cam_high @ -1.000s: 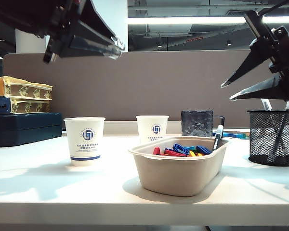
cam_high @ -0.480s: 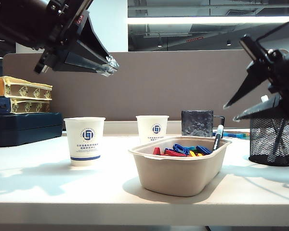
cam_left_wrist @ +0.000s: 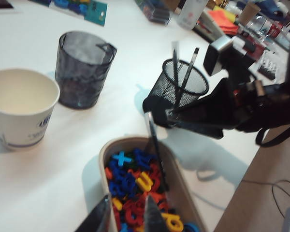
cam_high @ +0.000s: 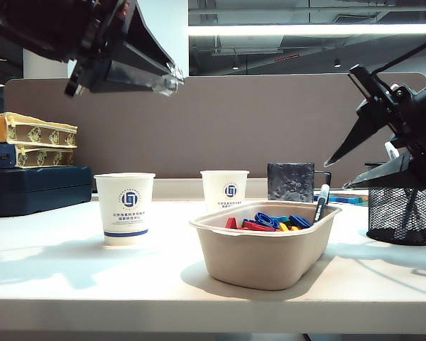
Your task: Pick up one pen and put it in the pen container.
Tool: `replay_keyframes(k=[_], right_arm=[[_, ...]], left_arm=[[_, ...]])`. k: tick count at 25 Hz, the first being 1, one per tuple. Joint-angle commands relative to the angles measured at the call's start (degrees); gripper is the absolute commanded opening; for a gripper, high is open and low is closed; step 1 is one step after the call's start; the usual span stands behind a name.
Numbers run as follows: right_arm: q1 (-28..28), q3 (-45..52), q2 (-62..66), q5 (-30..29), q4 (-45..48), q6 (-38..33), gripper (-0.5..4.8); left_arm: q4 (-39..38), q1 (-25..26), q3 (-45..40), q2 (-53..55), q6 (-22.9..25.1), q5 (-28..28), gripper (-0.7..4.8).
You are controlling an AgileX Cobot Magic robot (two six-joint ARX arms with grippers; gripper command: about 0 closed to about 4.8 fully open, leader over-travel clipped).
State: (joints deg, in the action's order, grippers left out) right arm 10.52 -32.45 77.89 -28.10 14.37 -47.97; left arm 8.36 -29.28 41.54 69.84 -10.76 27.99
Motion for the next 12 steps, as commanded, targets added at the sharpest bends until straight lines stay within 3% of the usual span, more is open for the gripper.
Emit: replay_keyframes(k=[1,12], right_arm=[[0.0,-1.8,1.1,0.1,1.3,0.2,1.76],[0.0,-4.2,4.3,0.2,0.5,0.7,1.76]], left_arm=[[-0.6,-0.1,0.5,2.5,-0.1,0.5,0.89],[-0.5,-0.1,0.6,4.5,-0.2,0.1,0.99]])
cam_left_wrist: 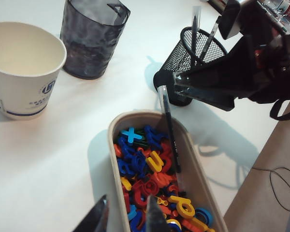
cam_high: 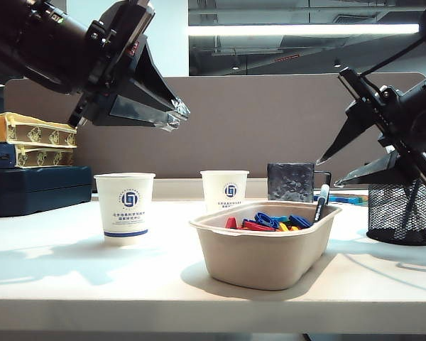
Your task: Pick up one pen and put it in the pen container.
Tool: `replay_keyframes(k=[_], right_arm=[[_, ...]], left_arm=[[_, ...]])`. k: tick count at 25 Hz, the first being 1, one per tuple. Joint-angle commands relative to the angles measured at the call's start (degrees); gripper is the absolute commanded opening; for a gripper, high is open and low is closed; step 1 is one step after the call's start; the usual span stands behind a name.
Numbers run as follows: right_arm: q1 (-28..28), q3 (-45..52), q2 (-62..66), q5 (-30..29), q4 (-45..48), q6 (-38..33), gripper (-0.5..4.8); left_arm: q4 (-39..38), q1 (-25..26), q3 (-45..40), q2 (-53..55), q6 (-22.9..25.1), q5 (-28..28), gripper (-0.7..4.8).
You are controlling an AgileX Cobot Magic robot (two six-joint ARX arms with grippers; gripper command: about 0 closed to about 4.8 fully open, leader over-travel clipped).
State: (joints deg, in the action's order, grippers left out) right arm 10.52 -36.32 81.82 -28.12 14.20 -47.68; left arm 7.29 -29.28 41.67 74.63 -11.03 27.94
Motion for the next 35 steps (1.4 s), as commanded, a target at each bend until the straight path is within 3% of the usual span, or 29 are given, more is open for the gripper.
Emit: replay_keyframes(k=[1,31,35], right_arm=[[0.0,-0.3,0.4,0.3,0.5,0.5,1.76],[1.5,-2.3,7.6,-2.7,4.5,0.5,1.75],[2.1,-4.1,8.2,-2.8,4.3,0.5,1.52]], left_arm=[[0.5,-0.1,0.4,-0.2,0.0,0.2,0.99],[0.5,-0.1,0.5,-0.3,-0.1,0.2,0.99],[0.5,0.0,0.5,-0.3,-0.1,0.2,0.99]])
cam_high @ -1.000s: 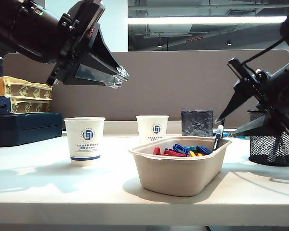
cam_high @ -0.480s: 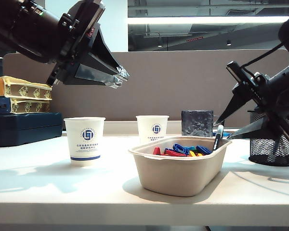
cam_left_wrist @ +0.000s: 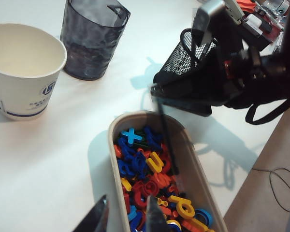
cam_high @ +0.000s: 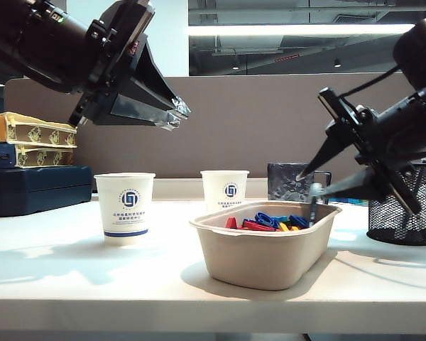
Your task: Pick up one pen and put it in the pen container.
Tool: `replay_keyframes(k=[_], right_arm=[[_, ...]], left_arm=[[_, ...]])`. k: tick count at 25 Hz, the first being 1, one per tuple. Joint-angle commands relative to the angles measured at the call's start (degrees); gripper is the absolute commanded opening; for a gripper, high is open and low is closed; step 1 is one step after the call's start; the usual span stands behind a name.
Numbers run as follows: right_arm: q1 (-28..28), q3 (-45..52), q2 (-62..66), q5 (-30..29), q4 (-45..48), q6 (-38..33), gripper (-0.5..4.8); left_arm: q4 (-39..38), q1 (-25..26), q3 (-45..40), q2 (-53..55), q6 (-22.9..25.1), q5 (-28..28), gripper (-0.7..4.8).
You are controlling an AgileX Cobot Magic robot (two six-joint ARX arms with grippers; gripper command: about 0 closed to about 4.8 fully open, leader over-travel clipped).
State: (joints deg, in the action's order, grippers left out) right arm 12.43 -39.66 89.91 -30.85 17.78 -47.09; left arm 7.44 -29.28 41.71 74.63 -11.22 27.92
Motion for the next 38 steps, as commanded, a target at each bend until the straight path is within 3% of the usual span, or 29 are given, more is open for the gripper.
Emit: replay_keyframes(k=[1,12,19,34,38], right_arm=[[0.2,-0.8,0.2,-0.1,0.7,0.0,1.37],[0.2,-0.9,3.1,-1.0,-0.4,0.0,1.33],[0.2,-1.0,3.1,-1.0,-0.4,0.0,0.51],[0.2,-5.0,2.8,-4.2,0.8,0.0,0.4],[0.2,-7.8,2.8,-6.7,0.8,0.0,0.4]], left_arm=[[0.3,0.0,0.4,-0.3,0.1,0.2,0.99],[-0.1,0.0,0.4,-0.3,0.1,0.2,0.99],[-0.1,0.0,0.4,-0.3,0.1,0.2,0.99],[-0.1,-0.1,2.6,-0.3,0.0,0.9,0.99],[-0.7,-0.1,5.6,-0.4,0.0,4.2,0.99]])
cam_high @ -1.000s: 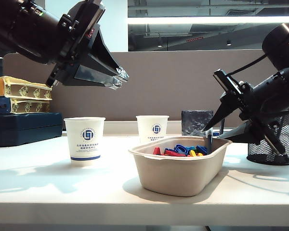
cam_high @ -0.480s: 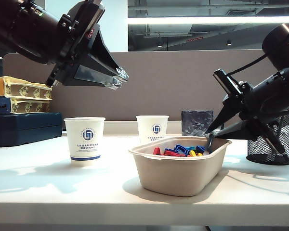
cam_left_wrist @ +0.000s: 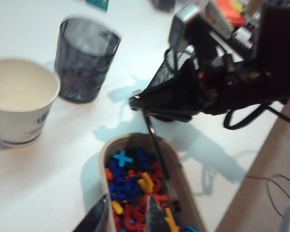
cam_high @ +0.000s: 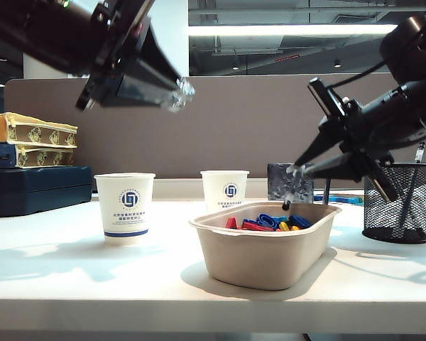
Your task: Pick up one pen and put it in the pen container.
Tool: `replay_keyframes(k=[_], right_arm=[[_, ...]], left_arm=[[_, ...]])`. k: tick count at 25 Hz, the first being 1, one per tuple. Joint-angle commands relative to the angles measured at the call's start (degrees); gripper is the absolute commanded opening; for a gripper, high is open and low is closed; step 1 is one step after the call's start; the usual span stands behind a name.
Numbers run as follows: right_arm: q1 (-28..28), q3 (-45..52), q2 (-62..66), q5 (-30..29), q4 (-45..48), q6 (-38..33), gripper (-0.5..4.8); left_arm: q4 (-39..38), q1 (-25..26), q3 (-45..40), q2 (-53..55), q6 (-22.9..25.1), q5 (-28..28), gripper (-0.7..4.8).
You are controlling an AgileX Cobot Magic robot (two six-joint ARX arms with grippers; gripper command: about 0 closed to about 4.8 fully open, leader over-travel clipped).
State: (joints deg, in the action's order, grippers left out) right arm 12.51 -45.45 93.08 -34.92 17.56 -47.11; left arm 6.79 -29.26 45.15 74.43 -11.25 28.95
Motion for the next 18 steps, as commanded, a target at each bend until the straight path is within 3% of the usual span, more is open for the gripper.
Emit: replay_keyframes(k=[1,11,18], right_arm=[[0.1,-2.8,-0.3,-3.0,1.2,0.0,0.4],[0.1,-12.5,-0.5,-7.4,0.9,0.2,0.4],[0.1,-12.7,-2.2,-10.0,0.4,0.2,0.4]], left_arm=[[-1.2,-0.1,3.4,-0.2,0.0,4.2,0.99],[-7.1,-0.1,6.1,-0.2,0.3,5.8,0.99],[-7.0,-0.1,6.1,-0.1,0.3,6.0,0.99]])
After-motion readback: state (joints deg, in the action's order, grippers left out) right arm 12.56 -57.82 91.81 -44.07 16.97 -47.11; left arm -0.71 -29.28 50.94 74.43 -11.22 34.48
